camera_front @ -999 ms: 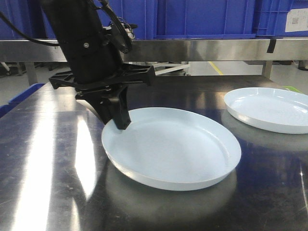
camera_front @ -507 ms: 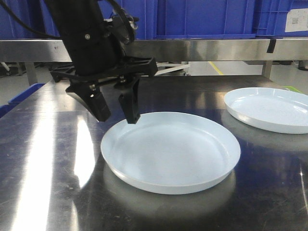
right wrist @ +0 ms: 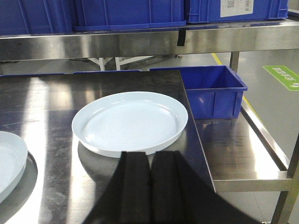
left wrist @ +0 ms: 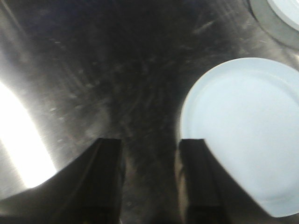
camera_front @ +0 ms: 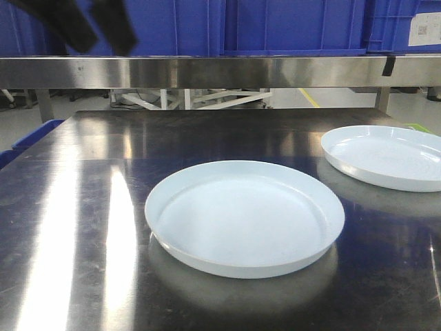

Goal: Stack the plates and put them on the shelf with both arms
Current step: 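Open the left gripper and lift it away from the plate, then move the right gripper to the rim of the other plate and grip it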

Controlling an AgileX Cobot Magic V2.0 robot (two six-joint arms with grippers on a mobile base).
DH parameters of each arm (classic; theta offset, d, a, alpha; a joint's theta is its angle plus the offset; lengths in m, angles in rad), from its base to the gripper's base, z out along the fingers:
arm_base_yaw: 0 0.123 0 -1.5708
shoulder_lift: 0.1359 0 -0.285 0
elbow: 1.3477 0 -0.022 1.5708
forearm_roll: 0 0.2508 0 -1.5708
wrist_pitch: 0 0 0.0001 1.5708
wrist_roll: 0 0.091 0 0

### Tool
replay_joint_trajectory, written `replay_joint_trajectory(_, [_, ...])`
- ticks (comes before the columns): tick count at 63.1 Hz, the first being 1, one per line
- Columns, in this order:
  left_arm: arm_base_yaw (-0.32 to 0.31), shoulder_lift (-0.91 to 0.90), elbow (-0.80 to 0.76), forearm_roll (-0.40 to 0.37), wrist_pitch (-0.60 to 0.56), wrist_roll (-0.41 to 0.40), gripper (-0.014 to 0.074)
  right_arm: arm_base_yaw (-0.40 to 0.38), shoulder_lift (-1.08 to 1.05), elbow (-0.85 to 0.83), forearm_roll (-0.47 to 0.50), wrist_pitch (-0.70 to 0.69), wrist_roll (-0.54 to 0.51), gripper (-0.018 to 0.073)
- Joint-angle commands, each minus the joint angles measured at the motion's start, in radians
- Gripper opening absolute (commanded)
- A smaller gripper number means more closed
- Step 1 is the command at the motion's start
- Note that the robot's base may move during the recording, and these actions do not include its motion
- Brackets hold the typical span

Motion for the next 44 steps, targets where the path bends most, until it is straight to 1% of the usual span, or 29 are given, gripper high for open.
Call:
replay_joint_trajectory(1, [0.001, -0.133, 0.087, 0.054, -0.148, -0.052, 0.0223, -0.006, -0.022, -0.016, -0.006, -0.092, -0.005, 0.0056])
replay_joint_trajectory(7, [0.027, -0.249, 0.216, 0.07, -0.237, -0.068, 0.0162, -0.006, -0.022, -0.016, -0.006, -0.094, -0.005, 0.0056])
replay_joint_trajectory(16, [0.085, -0.392, 0.379, 0.07, -0.318, -0.068, 0.0085, -0.006, -0.022, -0.016, -0.006, -0.097, -0.005, 0.0056])
replay_joint_trajectory(23, [0.129, -0.491, 0.482, 0.07, -0.372, -0.068, 0.0084, -0.006, -0.022, -0.017, -0.003, -0.105, -0.004, 0.0056])
replay_joint_trajectory(28, [0.155, -0.548, 0.547, 0.07, -0.424, -0.068, 0.0084, -0.006, -0.022, -0.031, 0.019, -0.12, -0.003, 0.0056])
replay_joint_trajectory(37, [0.167, -0.64, 0.636, 0.07, -0.53, -0.068, 0.0084, -0.006, -0.021, -0.095, 0.026, -0.111, -0.003, 0.0056])
replay_joint_trajectory(41, [0.167, -0.665, 0.663, 0.07, -0.572, -0.068, 0.0084, -0.006, -0.02, -0.149, 0.026, -0.071, -0.003, 0.0056])
replay_joint_trajectory(44, [0.167, -0.673, 0.67, 0.07, -0.584, -0.068, 0.0084, -0.006, -0.011, -0.201, 0.026, -0.028, -0.003, 0.0056])
